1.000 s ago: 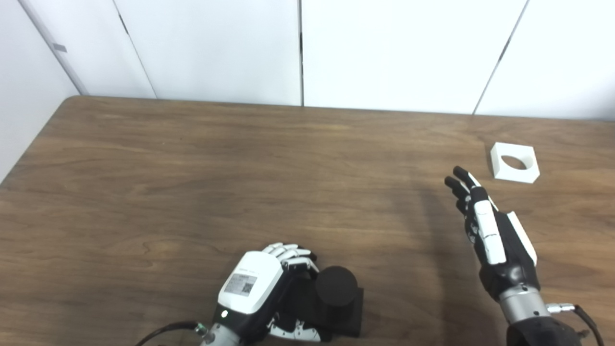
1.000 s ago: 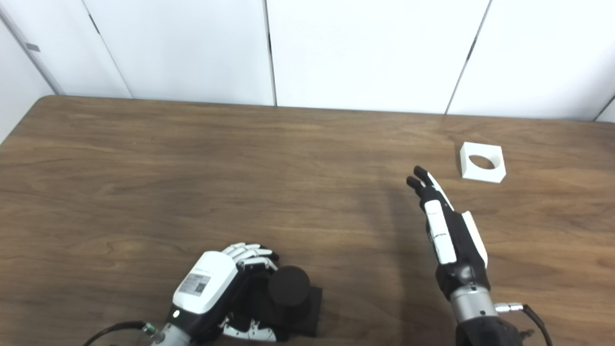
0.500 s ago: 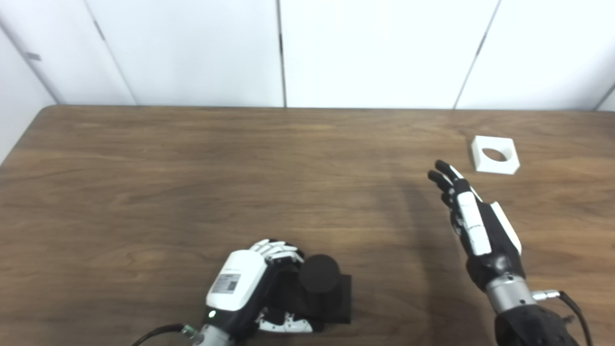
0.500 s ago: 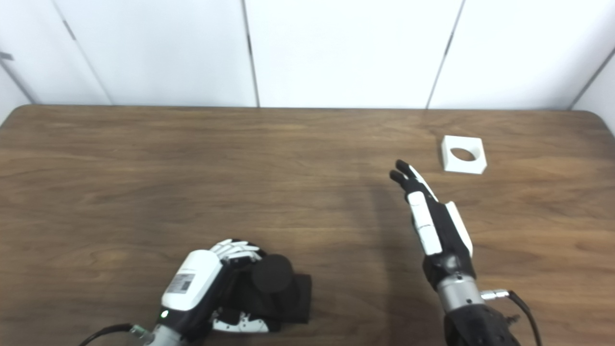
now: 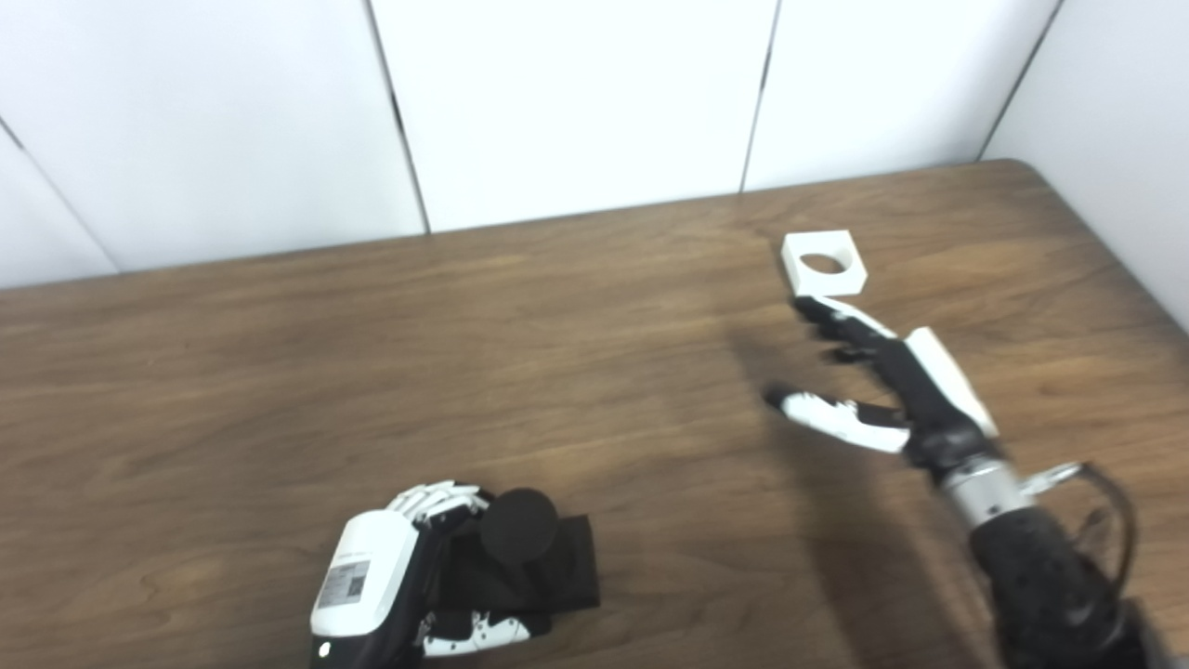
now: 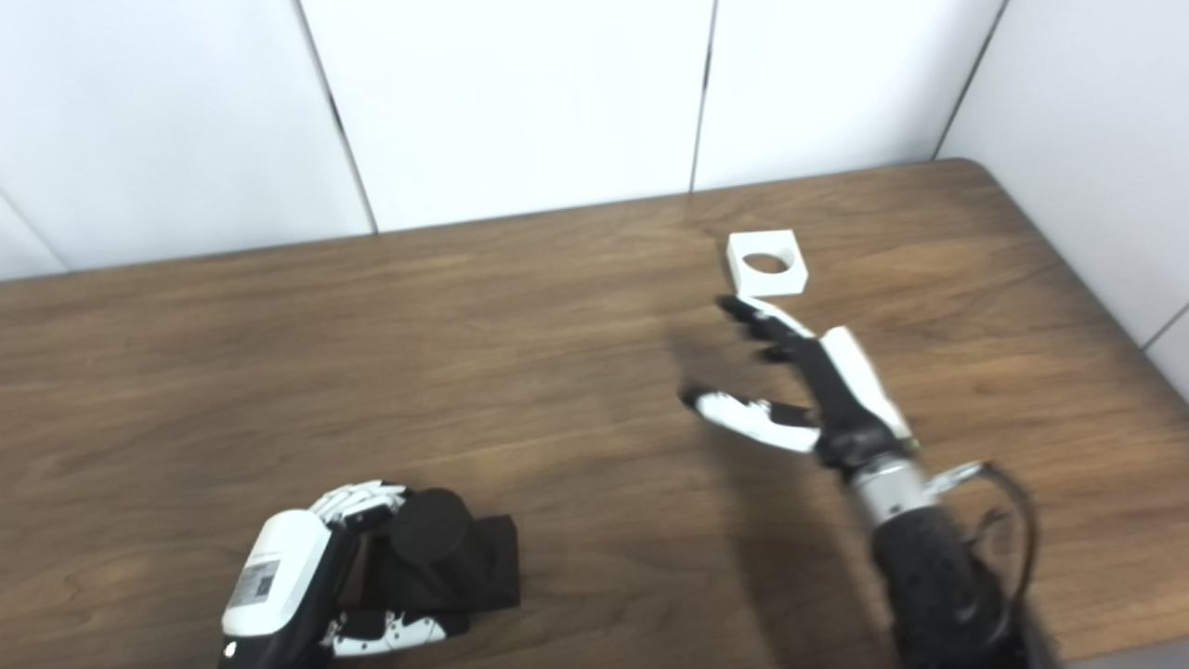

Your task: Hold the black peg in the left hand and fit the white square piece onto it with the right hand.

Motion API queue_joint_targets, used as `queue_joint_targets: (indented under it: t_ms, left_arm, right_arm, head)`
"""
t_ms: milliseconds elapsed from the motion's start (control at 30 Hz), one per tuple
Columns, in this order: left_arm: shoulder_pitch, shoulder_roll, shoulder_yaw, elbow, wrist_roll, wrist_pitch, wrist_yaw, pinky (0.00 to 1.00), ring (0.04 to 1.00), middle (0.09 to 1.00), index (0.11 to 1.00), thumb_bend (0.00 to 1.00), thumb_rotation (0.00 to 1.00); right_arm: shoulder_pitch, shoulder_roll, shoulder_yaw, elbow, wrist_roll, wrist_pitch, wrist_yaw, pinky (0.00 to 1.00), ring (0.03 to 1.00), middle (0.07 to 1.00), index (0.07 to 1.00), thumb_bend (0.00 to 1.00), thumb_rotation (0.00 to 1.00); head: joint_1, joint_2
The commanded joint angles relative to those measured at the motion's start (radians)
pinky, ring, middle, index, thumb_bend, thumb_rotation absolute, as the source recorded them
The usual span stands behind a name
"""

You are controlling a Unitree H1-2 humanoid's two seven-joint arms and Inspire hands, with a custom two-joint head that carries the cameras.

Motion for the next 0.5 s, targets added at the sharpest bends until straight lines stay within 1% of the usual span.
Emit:
queue_joint_targets:
  t_ms: [0, 100, 167, 300, 367, 467]
  left_arm:
    - [0.022, 0.016, -0.002, 0.023, -0.005, 0.016, -0.024, 0.79, 0.795, 0.736, 0.483, 0.52, 0.05]
    - [0.023, 0.016, 0.002, 0.023, -0.005, 0.011, -0.021, 0.78, 0.791, 0.734, 0.483, 0.52, 0.05]
    - [0.024, 0.016, 0.004, 0.022, -0.01, 0.012, -0.022, 0.78, 0.792, 0.735, 0.483, 0.52, 0.05]
    - [0.026, 0.019, 0.006, 0.02, -0.017, 0.01, -0.021, 0.78, 0.793, 0.736, 0.483, 0.52, 0.05]
    - [0.026, 0.021, 0.007, 0.02, -0.02, 0.007, -0.02, 0.78, 0.793, 0.737, 0.483, 0.52, 0.05]
    - [0.028, 0.022, 0.007, 0.018, -0.023, 0.006, -0.022, 0.78, 0.792, 0.736, 0.483, 0.52, 0.05]
  right_arm:
    - [-0.076, -0.011, -0.026, -0.007, -0.061, -0.005, 0.047, 0.99, 0.993, 0.926, 0.837, 0.78, 0.24]
    - [-0.133, -0.046, -0.052, 0.036, -0.122, -0.005, 0.101, 1.0, 1.0, 0.95, 0.821, 0.86, 0.19]
    - [-0.167, -0.073, -0.055, 0.066, -0.156, -0.005, 0.128, 1.0, 1.0, 0.96, 0.82, 0.89, 0.17]
    - [-0.23, -0.124, -0.051, 0.133, -0.169, -0.007, 0.151, 1.0, 1.0, 0.97, 0.812, 0.91, 0.13]
    - [-0.266, -0.142, -0.046, 0.175, -0.185, -0.006, 0.163, 1.0, 1.0, 0.977, 0.81, 0.92, 0.14]
    - [-0.319, -0.164, -0.022, 0.235, -0.216, -0.005, 0.178, 1.0, 1.0, 0.98, 0.814, 0.92, 0.15]
  head:
    - [-0.001, 0.001]
    - [-0.007, -0.001]
    - [-0.008, -0.003]
    - [-0.016, -0.004]
    - [-0.018, -0.004]
    - [-0.018, -0.004]
